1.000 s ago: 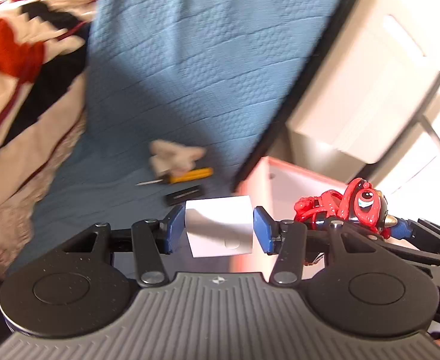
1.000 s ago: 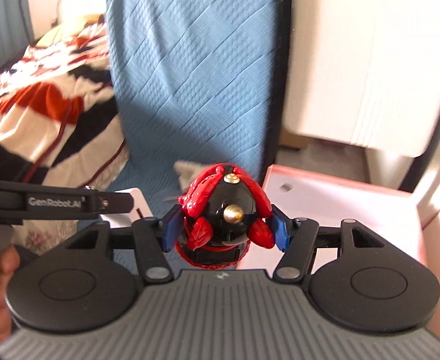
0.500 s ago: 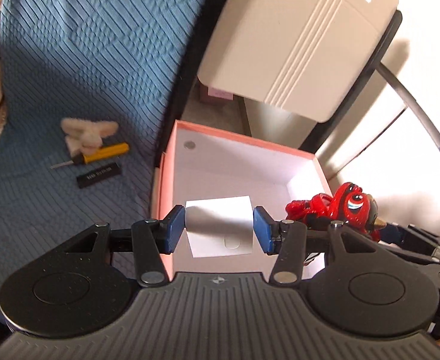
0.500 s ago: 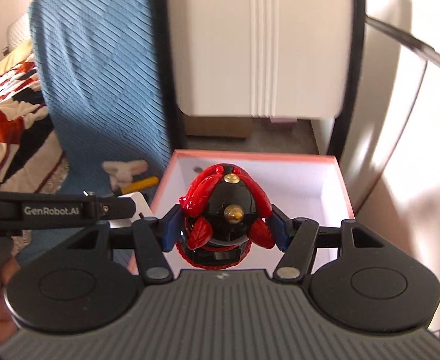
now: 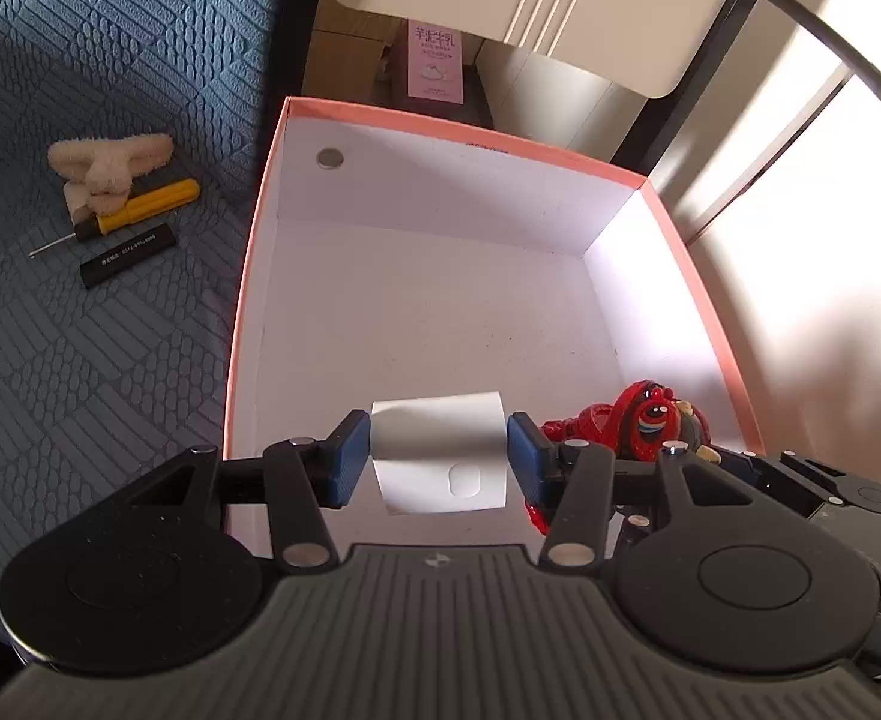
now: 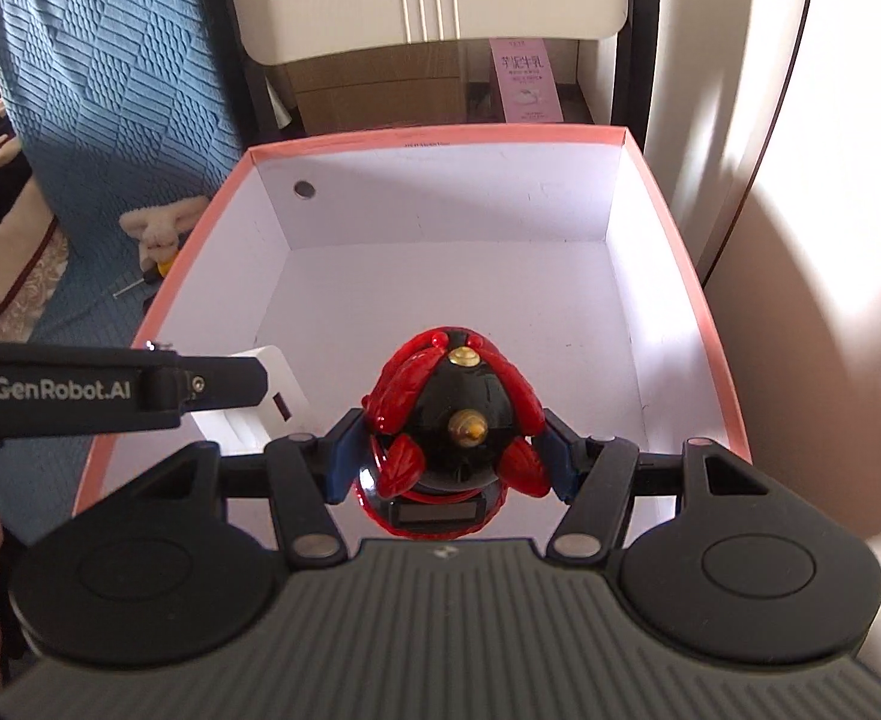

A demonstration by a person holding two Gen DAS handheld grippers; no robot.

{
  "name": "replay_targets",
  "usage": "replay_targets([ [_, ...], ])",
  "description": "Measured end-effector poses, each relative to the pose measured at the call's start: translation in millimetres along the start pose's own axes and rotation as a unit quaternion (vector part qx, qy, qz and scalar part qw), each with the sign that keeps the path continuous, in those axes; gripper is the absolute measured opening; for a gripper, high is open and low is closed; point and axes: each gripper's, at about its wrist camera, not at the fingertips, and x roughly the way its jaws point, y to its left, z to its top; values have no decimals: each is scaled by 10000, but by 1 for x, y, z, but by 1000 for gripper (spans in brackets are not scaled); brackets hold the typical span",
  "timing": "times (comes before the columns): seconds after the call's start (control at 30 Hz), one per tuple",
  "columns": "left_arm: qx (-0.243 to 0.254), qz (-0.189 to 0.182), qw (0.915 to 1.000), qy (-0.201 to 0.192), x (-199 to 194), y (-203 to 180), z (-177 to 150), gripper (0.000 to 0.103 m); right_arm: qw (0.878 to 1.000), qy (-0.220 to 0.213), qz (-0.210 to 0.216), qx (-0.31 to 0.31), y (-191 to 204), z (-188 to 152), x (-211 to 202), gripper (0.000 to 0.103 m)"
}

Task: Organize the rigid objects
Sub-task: 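Lower the red figure into the pink box and open the right tool while the left releases the charger there, then withdraw both open tools from the pink box back toward the cushion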

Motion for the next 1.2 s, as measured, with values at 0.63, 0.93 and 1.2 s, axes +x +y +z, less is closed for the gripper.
replay_targets([
  [0.63, 306, 59, 9986, -426, -46, 6, 13, 58, 9995, -18, 116, 284, 5, 4, -5, 65],
  [0.93, 360, 72, 9926, -1158, -119, 31, 16, 58, 9951, -900, 251, 320, 34, 39, -62, 65],
  [1.2, 109, 21, 9849, -1727, -177, 74, 17, 58, 9897, -1387, 263, 219, 68, 55, -100, 65],
])
